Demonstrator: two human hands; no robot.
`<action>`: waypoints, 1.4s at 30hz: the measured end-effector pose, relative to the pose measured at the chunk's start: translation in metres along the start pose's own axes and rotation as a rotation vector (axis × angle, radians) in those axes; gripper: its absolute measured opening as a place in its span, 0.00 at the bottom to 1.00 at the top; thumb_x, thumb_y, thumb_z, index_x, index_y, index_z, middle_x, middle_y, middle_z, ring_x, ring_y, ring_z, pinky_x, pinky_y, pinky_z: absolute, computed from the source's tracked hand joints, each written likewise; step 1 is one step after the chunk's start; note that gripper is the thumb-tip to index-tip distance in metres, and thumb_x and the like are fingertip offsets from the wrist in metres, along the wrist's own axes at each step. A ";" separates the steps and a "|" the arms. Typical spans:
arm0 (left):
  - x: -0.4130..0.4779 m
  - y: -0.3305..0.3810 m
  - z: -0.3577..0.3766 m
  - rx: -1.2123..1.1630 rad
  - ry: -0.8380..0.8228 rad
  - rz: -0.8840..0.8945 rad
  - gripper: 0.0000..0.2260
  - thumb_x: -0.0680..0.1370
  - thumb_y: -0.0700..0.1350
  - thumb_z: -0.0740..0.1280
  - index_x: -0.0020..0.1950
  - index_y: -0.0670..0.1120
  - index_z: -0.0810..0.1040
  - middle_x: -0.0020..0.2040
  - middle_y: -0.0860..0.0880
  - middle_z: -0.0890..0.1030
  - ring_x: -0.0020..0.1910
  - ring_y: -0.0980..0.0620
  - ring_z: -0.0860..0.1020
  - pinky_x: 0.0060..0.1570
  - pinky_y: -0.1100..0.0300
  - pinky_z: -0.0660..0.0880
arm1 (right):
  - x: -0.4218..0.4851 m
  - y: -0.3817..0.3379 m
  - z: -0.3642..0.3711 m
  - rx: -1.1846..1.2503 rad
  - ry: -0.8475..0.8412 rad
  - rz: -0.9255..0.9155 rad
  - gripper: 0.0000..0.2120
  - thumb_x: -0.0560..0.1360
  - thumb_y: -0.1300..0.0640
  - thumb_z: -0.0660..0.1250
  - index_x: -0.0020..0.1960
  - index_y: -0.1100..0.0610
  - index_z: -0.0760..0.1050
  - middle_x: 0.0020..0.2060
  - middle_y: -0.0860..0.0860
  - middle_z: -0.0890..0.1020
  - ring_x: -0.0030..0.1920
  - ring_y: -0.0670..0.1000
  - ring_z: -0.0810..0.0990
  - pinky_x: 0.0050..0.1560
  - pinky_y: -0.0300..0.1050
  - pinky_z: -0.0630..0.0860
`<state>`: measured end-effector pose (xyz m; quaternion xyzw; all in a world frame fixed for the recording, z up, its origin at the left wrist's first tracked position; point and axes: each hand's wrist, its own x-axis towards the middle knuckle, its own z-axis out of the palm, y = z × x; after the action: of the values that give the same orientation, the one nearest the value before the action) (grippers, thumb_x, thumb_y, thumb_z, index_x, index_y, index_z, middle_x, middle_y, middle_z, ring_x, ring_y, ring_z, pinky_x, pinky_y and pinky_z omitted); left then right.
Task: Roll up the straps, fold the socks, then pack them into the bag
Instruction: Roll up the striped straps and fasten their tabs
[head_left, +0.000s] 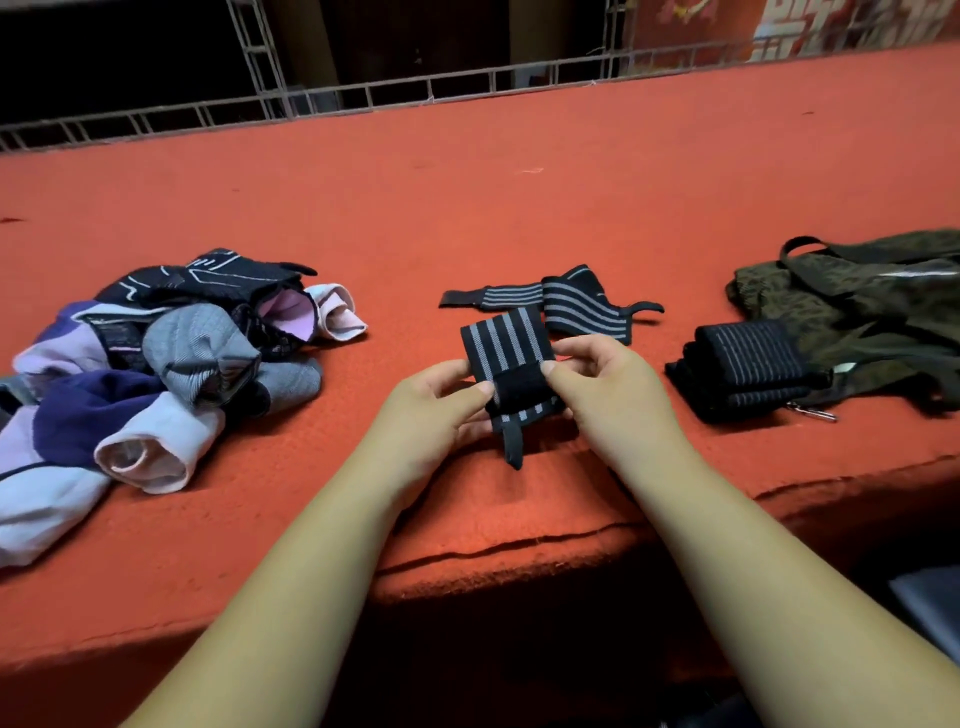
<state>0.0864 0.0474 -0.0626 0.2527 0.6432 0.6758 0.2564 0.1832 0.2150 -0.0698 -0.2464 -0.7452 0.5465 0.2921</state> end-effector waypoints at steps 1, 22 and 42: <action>0.006 0.000 0.008 0.020 0.011 -0.002 0.13 0.85 0.35 0.66 0.68 0.42 0.82 0.61 0.42 0.87 0.57 0.43 0.87 0.46 0.60 0.82 | 0.001 -0.001 -0.005 -0.049 0.049 -0.004 0.10 0.79 0.53 0.74 0.59 0.50 0.82 0.42 0.45 0.86 0.41 0.43 0.83 0.45 0.40 0.75; 0.151 0.040 0.123 -0.106 0.019 -0.131 0.10 0.81 0.32 0.69 0.58 0.44 0.82 0.54 0.45 0.87 0.46 0.51 0.87 0.44 0.62 0.84 | 0.003 -0.010 -0.056 -0.196 0.033 0.277 0.23 0.79 0.55 0.65 0.74 0.56 0.73 0.55 0.47 0.83 0.62 0.52 0.81 0.60 0.42 0.72; 0.178 0.016 0.093 1.183 -0.237 0.113 0.39 0.72 0.51 0.81 0.81 0.47 0.69 0.74 0.49 0.75 0.71 0.49 0.76 0.71 0.55 0.73 | 0.000 0.003 -0.056 -0.252 -0.047 0.298 0.14 0.77 0.55 0.61 0.59 0.46 0.79 0.50 0.44 0.86 0.52 0.49 0.84 0.58 0.50 0.81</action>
<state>0.0161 0.2351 -0.0406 0.4595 0.8625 0.1836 0.1061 0.2230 0.2532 -0.0600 -0.3756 -0.7695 0.4919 0.1575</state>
